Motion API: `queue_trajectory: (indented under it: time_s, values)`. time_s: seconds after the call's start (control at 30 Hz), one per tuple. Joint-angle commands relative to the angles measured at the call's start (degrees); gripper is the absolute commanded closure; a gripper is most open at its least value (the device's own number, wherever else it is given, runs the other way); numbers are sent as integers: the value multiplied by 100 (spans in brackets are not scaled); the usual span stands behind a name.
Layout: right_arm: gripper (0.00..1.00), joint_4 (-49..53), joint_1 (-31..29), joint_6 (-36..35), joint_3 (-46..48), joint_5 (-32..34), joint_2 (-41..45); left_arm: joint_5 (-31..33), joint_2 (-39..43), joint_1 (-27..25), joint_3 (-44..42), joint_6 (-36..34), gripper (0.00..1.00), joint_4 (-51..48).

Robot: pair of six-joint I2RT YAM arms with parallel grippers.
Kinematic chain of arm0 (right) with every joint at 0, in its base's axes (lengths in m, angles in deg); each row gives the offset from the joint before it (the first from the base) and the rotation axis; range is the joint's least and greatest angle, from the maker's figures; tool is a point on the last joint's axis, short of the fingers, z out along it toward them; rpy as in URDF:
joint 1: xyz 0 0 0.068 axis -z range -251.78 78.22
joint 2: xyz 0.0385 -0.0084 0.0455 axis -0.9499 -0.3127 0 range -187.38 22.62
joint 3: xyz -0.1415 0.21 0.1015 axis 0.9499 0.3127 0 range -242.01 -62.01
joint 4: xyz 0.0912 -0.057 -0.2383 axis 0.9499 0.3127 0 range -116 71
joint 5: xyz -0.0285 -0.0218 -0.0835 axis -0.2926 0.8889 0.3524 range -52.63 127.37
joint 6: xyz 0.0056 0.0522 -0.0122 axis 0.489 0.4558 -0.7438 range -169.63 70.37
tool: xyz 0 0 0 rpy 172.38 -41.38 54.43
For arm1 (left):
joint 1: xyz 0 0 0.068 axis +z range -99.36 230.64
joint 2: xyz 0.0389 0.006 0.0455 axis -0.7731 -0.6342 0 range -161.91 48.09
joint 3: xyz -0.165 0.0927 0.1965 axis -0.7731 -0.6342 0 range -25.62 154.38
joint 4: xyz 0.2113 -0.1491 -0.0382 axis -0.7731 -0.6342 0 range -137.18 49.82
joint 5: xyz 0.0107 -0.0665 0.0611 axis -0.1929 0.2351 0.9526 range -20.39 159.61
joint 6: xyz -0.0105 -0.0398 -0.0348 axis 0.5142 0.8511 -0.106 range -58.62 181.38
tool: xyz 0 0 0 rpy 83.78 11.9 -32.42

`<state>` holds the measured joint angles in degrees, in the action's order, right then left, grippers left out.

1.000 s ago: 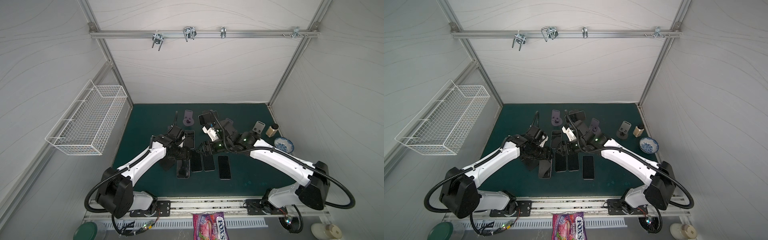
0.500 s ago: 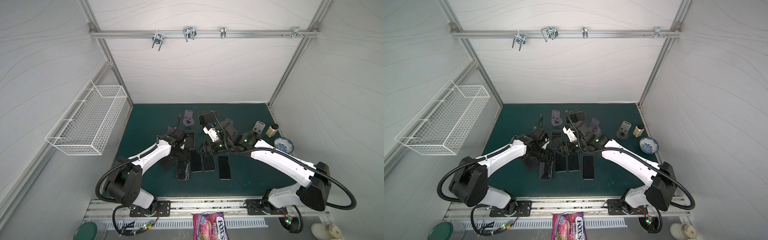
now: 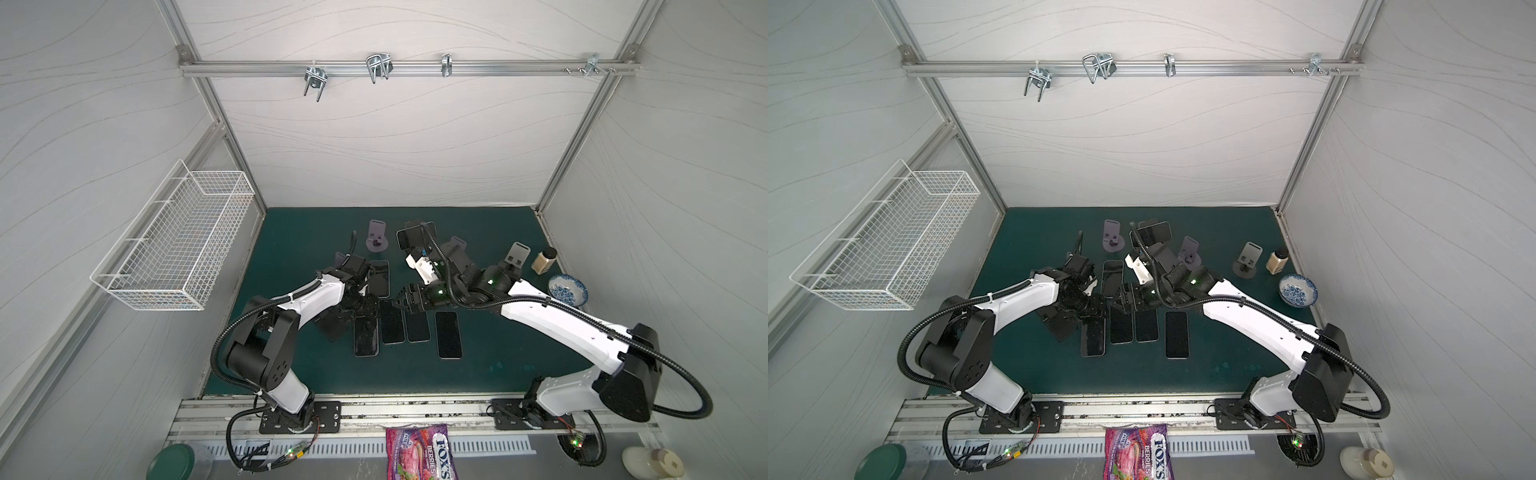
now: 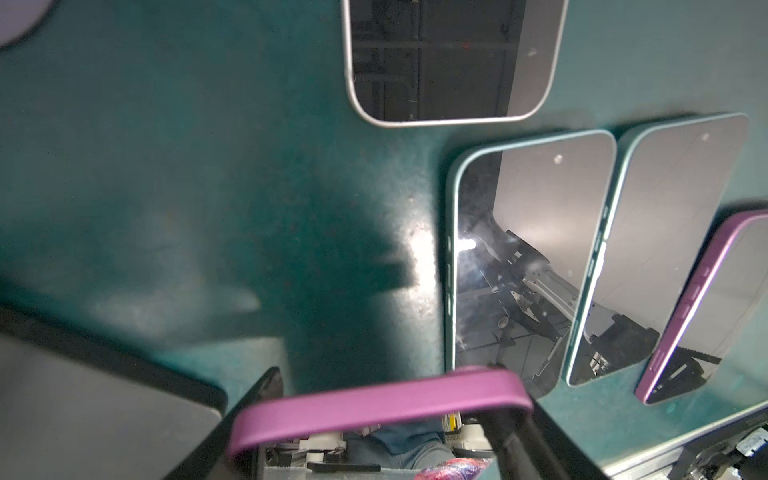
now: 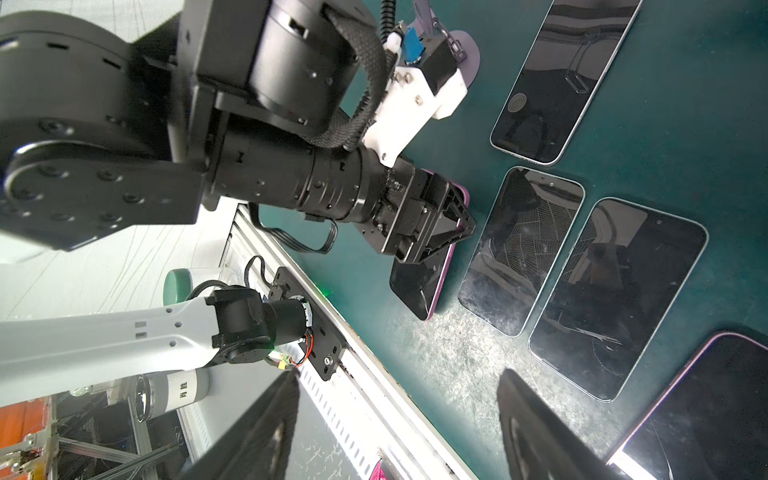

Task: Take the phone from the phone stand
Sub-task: 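Lower the pink-edged phone flat onto the table beside the flat phones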

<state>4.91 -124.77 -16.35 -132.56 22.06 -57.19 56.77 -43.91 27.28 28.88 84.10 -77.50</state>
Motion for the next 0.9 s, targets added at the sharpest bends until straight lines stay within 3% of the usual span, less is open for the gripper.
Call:
queue_trajectory:
  time_s: [0.0,0.33,0.87]
  values:
    - [24,-15,-62,104,-85,21,-123,-127,-135,24,129,83,59,13]
    - [23,112,-115,104,-367,27,-280,-377,-568,242,381,15,57,-160]
    - [23,175,-115,98,-495,20,-409,49,-914,282,658,-13,51,-460]
